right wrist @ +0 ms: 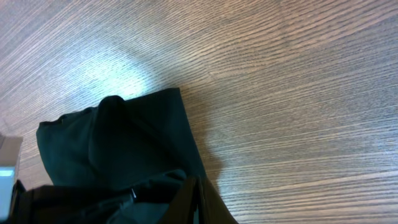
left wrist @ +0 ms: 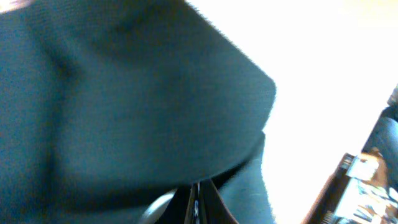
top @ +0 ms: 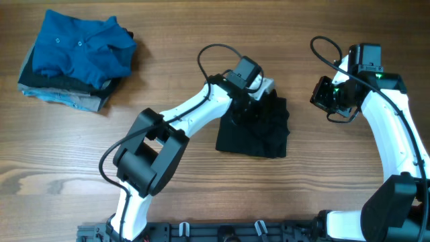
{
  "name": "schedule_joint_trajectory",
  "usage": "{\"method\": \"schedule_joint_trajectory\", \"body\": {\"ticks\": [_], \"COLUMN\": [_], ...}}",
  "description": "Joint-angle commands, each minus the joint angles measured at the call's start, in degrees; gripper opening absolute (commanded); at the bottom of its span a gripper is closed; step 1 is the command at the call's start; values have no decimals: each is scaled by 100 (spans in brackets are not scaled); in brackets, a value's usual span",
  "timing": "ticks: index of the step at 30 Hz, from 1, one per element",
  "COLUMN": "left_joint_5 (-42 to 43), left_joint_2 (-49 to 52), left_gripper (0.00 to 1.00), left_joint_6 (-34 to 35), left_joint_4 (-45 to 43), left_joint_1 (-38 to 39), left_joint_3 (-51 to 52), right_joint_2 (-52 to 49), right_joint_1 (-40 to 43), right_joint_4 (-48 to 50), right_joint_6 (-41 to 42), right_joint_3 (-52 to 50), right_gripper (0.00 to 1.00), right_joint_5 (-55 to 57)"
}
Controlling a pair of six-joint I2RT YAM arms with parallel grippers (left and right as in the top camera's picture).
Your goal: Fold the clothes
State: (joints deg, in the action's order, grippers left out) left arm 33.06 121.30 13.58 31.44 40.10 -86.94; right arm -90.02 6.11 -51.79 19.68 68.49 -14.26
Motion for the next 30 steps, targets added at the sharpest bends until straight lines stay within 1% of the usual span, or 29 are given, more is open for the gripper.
{"method": "schedule_joint_trajectory", "body": {"ticks": [1,3,5,8,11,14,17,24,26,28,30], "left_joint_5": [662,802,546,-476,-1202,-1410,-1729,-1727,-1578,-1086,-400], "left_joint_2": [-55,-63,-125,-280,-284,-227,-103,136,140,125,94], "left_gripper": [4,4,4,5,4,4,4,4,4,4,4], "left_joint_6": [-55,-101,-267,-293,-299,-553,-592,-592,-592,-595,-595], "left_joint_4": [-140,-114,278,1099,1714,1749,1530,1556,1558,1464,1241], "left_joint_1": [26,24,-35,-236,-470,-551,-544,-466,-409,-345,-291], "left_joint_3": [-533,-748,-953,-1071,-1045,-824,-507,-258,-223,-227,-227], "right_joint_2": [-50,-50,-50,-50,-50,-50,-50,-50,-50,-50,-50], "right_joint_1": [2,15,31,35,35,35,35,35,35,35,35], "right_joint_4": [-7,7,-11,-85,-120,-103,-133,-138,-138,-133,-125], "right_joint_6": [-17,-11,-17,-20,-20,-15,-17,-20,-17,-20,-17], "right_joint_3": [44,44,44,44,44,44,44,44,44,44,44], "right_gripper": [5,5,5,5,5,5,5,5,6,6,6], "right_joint_5": [101,96,101,208,269,269,267,269,269,269,269]}}
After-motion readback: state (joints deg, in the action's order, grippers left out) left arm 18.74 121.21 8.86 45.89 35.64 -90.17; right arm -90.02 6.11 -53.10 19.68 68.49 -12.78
